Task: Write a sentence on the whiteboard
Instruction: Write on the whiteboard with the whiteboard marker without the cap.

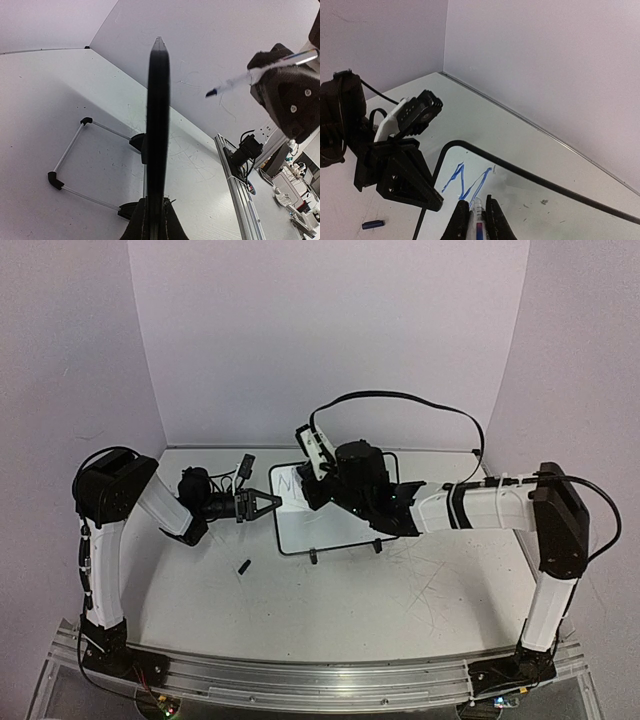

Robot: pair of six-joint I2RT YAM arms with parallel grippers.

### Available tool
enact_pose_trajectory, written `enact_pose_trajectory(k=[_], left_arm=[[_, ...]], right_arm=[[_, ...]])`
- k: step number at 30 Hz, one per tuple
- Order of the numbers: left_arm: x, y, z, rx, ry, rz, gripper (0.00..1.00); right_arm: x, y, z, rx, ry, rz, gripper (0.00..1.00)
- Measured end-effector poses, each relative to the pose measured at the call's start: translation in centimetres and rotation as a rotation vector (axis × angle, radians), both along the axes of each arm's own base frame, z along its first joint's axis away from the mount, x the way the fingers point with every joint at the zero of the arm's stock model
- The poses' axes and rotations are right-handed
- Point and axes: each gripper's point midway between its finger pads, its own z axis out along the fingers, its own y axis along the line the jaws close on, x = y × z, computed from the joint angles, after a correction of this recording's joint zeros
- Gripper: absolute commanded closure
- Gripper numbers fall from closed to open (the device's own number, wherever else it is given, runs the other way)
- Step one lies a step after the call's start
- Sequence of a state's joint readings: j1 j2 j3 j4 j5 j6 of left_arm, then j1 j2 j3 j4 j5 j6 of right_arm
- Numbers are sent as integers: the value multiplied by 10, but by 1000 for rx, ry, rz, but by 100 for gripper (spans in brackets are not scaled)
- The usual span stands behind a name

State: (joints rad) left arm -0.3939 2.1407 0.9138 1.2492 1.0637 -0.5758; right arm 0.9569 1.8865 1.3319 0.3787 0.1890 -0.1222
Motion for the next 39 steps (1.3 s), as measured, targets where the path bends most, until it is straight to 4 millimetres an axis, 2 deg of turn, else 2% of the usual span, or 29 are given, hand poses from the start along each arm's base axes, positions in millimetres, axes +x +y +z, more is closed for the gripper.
enact_pose_trajectory(k=[2,13,23,39], left_arm=[[0,0,0,0,0,0,100],[0,0,0,0,0,0,100],[-1,0,0,0,0,-3,100],[-1,0,0,0,-1,-6,100]], right_arm=[[3,-2,7,19,-10,-7,100],[9,-6,3,9,-7,-18,100],[13,-1,-26,-40,22,-15,100],[16,2,-17,-32,5,-16,100]])
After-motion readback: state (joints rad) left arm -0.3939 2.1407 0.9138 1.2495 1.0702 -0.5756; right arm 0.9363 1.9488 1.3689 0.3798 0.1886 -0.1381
